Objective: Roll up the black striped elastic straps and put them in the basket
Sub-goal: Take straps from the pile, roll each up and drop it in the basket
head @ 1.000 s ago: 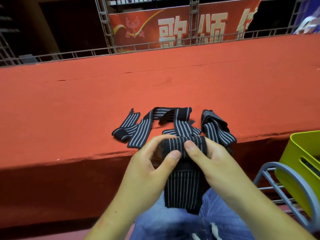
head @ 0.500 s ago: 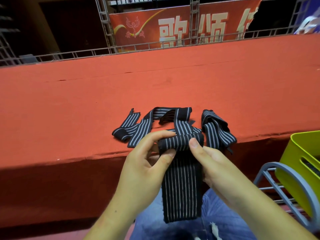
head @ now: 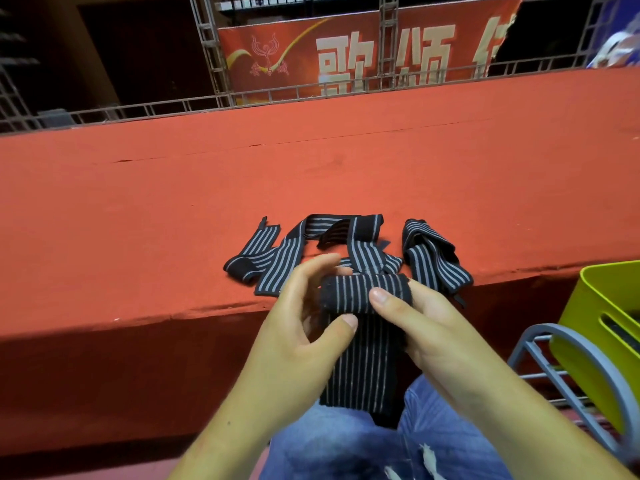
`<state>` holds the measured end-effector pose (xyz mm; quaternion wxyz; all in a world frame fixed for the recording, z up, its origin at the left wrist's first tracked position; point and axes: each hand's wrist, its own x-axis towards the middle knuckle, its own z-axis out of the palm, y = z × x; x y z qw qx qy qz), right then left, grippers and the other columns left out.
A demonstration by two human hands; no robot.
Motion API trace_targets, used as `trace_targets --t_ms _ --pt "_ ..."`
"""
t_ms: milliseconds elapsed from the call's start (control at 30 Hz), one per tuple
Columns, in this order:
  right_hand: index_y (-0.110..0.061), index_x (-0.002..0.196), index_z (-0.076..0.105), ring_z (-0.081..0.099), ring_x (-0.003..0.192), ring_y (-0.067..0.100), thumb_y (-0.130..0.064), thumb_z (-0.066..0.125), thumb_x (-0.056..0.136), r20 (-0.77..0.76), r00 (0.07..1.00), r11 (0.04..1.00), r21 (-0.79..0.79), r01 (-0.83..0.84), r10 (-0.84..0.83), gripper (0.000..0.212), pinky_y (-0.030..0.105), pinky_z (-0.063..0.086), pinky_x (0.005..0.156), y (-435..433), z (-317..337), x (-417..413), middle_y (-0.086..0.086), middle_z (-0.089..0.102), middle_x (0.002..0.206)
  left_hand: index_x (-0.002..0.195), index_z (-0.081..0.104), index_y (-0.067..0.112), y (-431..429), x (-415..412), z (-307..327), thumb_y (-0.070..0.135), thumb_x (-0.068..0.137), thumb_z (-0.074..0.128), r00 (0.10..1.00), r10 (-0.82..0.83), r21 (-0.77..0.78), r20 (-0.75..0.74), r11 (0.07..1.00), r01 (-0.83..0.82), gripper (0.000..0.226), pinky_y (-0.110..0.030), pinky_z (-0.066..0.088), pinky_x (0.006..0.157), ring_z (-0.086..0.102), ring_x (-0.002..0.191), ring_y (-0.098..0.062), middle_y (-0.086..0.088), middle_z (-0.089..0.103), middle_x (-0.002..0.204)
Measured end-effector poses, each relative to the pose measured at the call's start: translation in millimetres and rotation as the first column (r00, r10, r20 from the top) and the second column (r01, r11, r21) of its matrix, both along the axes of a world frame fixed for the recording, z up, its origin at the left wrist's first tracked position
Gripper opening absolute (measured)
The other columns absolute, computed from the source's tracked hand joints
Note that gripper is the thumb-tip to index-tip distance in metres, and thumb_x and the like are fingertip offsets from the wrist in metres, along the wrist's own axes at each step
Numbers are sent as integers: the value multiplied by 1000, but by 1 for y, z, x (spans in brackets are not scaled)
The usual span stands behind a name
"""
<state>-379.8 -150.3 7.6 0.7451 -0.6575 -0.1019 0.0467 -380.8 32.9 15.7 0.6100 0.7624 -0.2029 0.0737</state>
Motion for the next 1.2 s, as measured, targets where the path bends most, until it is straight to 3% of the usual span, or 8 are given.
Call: trace_targets --t_ms 167,400,567,767,933,1067,1200 --pt "-20 129 66 70 121 16 -26 60 100 46 999 999 -45 -1 3 30 45 49 110 3 2 -2 1 75 127 153 32 44 -4 -2 -2 44 100 62 998 -16 50 -66 999 19 61 -38 42 116 55 132 1 19 60 142" --pt "-36 124 67 70 120 11 -55 64 98 41 999 995 -98 0 4 32 46 49 110 8 -2 -1 -8 75 126 148 29 53 -6 -4 -3 46 103 53 992 -53 24 -113 998 56 51 -40 45 113 59 129 -3 17 63 139" --pt "-31 122 66 71 113 8 -34 60 101 209 975 987 -127 101 -73 22 33 52 98 8 3 -4 -9 77 119 154 19 52 -4 -5 -3 43 101 53 990 -91 62 -110 993 98 63 -28 39 114 50 133 9 36 52 141" --pt "-31 120 64 70 115 11 -33 60 102 217 976 990 -126 59 -30 19 34 52 100 6 0 -1 -6 75 120 155 14 52 -5 -3 -7 54 96 51 984 -128 35 -121 990 133 69 -28 40 110 52 132 9 34 55 140" --pt "-39 122 63 69 118 9 -51 62 97 158 987 992 -127 4 16 28 44 50 108 5 2 -1 -7 74 124 147 17 63 -4 -1 -10 58 98 51 979 -133 16 -153 990 137 60 -36 42 113 55 132 3 26 59 141" --pt "-37 118 65 70 113 5 -45 59 97 222 974 984 -162 80 -43 23 38 51 102 4 4 -2 -11 75 119 148 22 56 -4 -2 -7 54 101 46 983 -139 81 -119 985 150 52 -19 37 107 48 132 14 39 53 139" --pt "-42 108 67 72 108 5 -41 60 97 253 963 979 -153 133 -91 12 30 51 93 4 5 -3 -12 77 113 148 42 41 0 0 0 46 99 55 997 -65 92 -43 993 69 51 -26 41 108 54 130 8 32 60 136"
